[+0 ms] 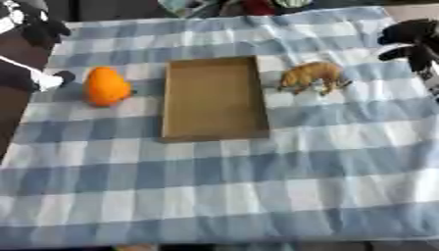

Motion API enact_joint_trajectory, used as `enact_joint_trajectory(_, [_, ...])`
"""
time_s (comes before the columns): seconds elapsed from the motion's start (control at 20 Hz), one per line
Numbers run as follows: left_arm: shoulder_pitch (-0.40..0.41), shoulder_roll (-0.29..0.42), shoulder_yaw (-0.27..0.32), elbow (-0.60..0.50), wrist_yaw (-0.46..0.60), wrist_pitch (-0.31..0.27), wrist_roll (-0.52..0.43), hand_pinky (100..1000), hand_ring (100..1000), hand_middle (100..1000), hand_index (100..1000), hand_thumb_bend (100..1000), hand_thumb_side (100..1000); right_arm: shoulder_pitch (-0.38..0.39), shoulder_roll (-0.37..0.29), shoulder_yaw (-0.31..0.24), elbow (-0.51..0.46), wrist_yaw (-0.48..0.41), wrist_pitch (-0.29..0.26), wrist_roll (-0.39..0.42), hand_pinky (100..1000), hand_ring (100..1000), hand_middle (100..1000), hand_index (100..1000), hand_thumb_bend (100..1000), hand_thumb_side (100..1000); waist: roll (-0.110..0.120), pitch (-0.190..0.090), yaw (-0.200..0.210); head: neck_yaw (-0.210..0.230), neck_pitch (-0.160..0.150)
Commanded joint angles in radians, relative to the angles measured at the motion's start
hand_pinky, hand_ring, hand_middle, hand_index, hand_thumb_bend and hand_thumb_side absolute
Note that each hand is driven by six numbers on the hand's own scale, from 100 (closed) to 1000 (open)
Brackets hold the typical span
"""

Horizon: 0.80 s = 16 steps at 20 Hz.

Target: Pick up objects on the table and place them in the box.

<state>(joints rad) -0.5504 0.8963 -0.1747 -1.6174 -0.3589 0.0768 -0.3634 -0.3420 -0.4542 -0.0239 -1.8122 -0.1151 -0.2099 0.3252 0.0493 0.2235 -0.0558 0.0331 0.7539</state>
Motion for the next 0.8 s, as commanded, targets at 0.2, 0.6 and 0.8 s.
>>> enact_joint_trajectory(0.2, [-0.047, 0.015, -0.008, 0.041, -0.027, -0.013, -0.034, 655, 607, 602, 768, 503, 100, -0.011, -0.025, -0.002, -0.008, 0.001, 0.0, 0.003, 717, 807, 767, 782, 100, 527, 0.003, -0.015, -0.005, -0.002, -0.007])
enact_joint_trajectory(0.6, [-0.109, -0.032, -0.036, 0.149, -0.104, -0.042, -0.08, 666, 618, 616, 778, 508, 100, -0.012, -0.025, 0.0, -0.008, 0.0, 0.0, 0.005, 717, 807, 767, 783, 100, 536, 0.002, -0.014, -0.01, -0.001, -0.009])
enact_joint_trajectory(0.8, [-0.14, -0.061, -0.046, 0.209, -0.153, -0.064, -0.085, 668, 609, 618, 779, 500, 100, -0.013, -0.025, 0.001, -0.008, 0.0, -0.001, 0.007, 717, 807, 767, 783, 100, 535, 0.001, -0.014, -0.012, -0.005, -0.01])
